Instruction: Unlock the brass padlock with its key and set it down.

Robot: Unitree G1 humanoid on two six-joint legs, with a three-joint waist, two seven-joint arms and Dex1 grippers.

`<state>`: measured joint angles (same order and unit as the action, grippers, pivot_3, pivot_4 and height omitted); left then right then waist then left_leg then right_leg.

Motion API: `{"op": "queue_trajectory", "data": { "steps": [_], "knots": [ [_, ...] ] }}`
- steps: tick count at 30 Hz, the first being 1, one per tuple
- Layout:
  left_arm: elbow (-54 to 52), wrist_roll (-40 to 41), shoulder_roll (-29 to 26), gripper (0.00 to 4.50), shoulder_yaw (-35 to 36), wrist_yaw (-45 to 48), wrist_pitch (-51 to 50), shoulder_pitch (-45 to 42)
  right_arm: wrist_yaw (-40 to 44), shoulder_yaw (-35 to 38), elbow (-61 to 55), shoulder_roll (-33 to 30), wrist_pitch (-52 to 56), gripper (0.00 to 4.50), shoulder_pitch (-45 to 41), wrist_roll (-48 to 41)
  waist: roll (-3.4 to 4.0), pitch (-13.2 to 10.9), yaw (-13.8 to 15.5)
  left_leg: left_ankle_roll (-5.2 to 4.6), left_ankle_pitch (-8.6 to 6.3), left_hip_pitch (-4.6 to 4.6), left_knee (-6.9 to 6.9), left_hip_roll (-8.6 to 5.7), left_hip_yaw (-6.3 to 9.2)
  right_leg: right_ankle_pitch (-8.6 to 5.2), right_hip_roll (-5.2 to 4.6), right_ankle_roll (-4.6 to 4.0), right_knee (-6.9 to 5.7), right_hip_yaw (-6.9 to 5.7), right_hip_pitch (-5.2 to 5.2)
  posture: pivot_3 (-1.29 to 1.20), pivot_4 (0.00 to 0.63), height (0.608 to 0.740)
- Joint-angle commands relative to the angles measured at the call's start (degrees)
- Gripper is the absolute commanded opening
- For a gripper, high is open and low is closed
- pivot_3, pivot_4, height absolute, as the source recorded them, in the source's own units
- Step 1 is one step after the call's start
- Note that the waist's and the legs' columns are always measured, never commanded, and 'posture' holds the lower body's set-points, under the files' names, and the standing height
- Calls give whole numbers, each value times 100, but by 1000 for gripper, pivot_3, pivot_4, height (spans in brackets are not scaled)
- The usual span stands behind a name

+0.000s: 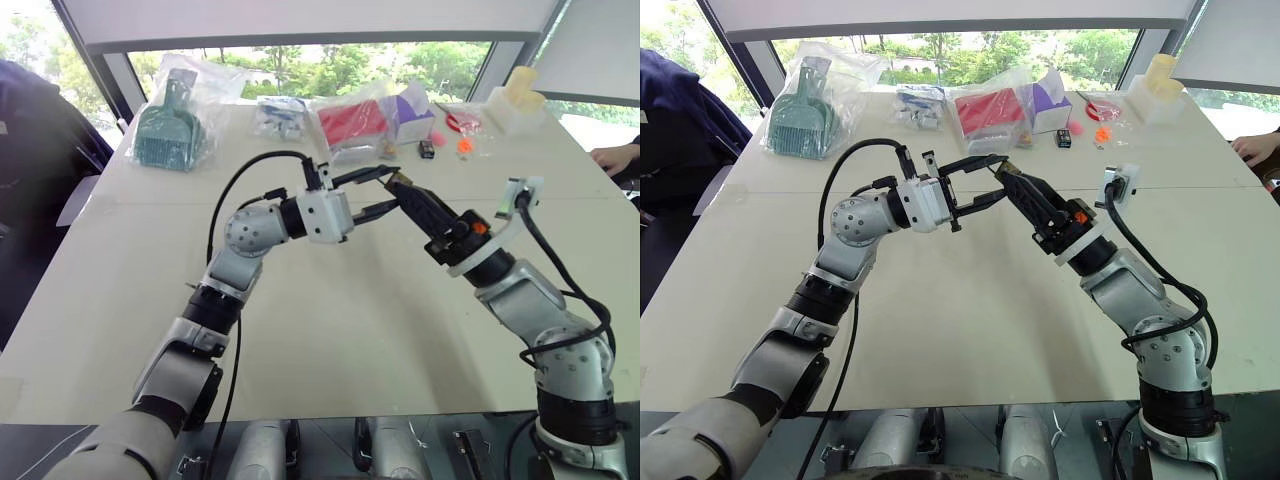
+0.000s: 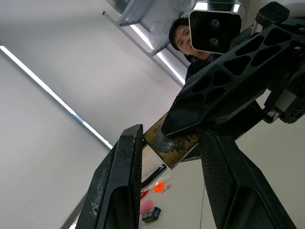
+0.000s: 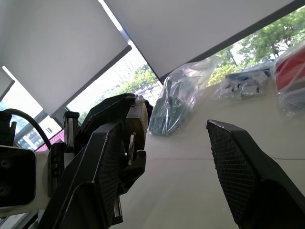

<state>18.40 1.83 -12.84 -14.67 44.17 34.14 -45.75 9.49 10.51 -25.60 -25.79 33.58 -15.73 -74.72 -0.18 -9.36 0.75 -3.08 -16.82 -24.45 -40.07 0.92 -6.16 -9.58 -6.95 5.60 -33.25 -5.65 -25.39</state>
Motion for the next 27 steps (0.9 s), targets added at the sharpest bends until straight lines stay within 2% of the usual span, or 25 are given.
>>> {"op": "queue_trajectory", "data": {
  "steps": [1,4,12,14,15,20,25,27],
  "knots": [
    [-210,68,43,1212,19,-4,134,-105,-20,111,-68,83,25,1642,-128,-67,0,0,-1,0,0,0,0,0,0,1,0,1,0,0,0,0,150,735],
    [-182,18,45,1212,4,-19,237,-133,-36,87,-55,127,127,46,-161,-163,0,0,2,0,0,0,0,0,0,2,0,4,-1,0,0,0,150,735],
    [38,-92,-15,1212,-34,22,501,-240,33,-1,-68,99,417,11,-174,-284,0,0,-1,0,0,0,0,0,0,2,0,4,0,0,0,0,150,735],
    [21,150,-91,2231,-91,349,288,-231,18,29,-46,100,419,0,-172,-238,0,0,-1,0,0,0,0,0,0,2,0,4,0,0,0,0,150,735],
    [12,237,-148,2487,-111,515,190,-222,17,47,-31,100,420,0,-175,-208,0,0,2,0,0,0,0,0,0,2,0,3,0,0,0,0,150,735],
    [-218,439,-354,4428,28,758,-539,-80,64,142,45,45,468,0,-143,-35,1,0,-6,0,0,0,0,0,0,-5,-1,-8,0,0,-1,0,150,735],
    [-948,1322,-538,4475,434,810,-2507,-14,141,203,62,-13,496,0,-53,60,1,-1,-5,0,0,-1,0,0,1,1,0,3,-1,0,-1,0,150,735],
    [-932,1461,-645,4475,605,786,-2967,-134,168,231,64,-34,506,0,-29,58,1,-1,-9,0,0,0,0,0,1,2,0,5,-1,1,0,0,150,735]
  ]
}}
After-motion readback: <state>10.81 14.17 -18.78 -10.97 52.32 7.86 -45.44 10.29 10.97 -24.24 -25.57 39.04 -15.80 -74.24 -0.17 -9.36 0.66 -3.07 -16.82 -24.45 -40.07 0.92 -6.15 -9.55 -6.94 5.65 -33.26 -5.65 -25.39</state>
